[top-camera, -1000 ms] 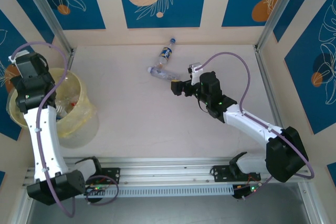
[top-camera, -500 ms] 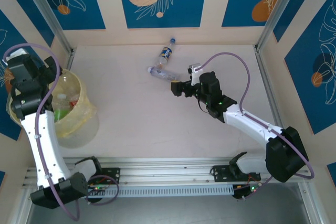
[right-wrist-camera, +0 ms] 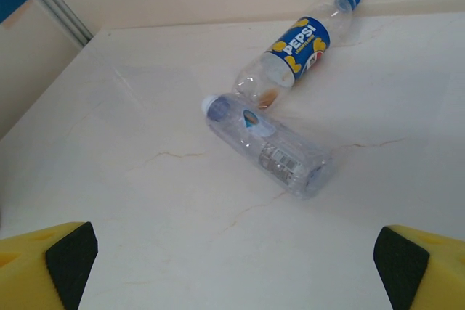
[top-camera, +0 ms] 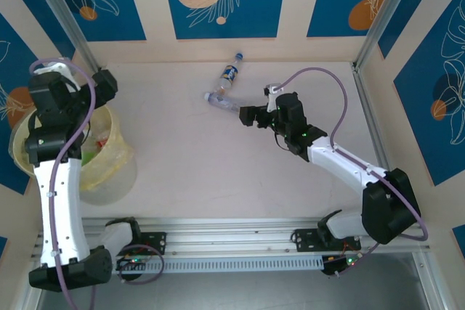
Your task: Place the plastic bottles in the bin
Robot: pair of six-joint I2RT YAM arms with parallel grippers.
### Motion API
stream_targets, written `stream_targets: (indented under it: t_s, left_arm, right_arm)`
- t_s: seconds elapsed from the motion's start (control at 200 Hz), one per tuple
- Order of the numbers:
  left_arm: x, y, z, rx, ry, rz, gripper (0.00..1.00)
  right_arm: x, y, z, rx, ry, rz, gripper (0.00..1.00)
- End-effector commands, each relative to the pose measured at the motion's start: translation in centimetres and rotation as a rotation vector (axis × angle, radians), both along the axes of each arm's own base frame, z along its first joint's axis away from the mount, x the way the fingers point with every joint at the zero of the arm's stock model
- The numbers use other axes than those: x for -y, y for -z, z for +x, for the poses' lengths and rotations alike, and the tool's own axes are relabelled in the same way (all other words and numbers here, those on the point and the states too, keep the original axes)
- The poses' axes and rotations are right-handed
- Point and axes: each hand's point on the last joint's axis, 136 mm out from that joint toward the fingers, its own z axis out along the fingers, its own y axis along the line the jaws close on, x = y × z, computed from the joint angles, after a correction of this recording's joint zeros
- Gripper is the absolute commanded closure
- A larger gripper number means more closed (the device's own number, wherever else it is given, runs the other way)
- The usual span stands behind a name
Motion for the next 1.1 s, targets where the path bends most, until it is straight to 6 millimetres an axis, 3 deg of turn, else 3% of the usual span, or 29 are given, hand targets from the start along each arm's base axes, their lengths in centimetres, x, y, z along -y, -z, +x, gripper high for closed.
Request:
stream_targets:
  t_s: [0.0,0.105,0.255,0.435,0.57,0.745,0.855,1.095]
  left_arm:
    - [2.6,-1.4,0.4,0.061,0.078,-0.008,0.00]
    - [5.9,-1.3,1.1,0.081,0.187,-0.067,0.00]
    - [12.6,-0.4,1.7,0.090,0.405,-0.104,0.00]
    - [18.5,2.8,2.4,-0.006,0.550,-0.069,0.00]
    - [21.4,5.6,2.8,-0.089,0.622,-0.046,0.00]
    - [23.5,8.6,3.0,-0.155,0.680,-0.071,0.00]
    - [24.1,9.5,2.6,-0.160,0.701,-0.093,0.00]
    - [23.4,11.1,2.1,-0.173,0.674,-0.087,0.00]
  right_arm:
    - [-0.4,-0.3,0.5,0.002,-0.069,-0.046,0.00]
    - [-0.9,0.8,0.8,-0.032,-0.156,-0.124,0.00]
    - [-1.5,3.1,1.4,-0.088,-0.284,-0.276,0.01]
    - [-1.7,4.9,2.9,-0.109,-0.392,-0.379,0.02]
    - [-1.2,6.4,4.7,-0.156,-0.437,-0.450,0.04]
    - [-1.1,8.2,7.3,-0.213,-0.509,-0.506,0.05]
    - [-1.4,9.1,8.9,-0.220,-0.559,-0.543,0.05]
    - [-1.4,11.6,12.5,-0.234,-0.586,-0.608,0.05]
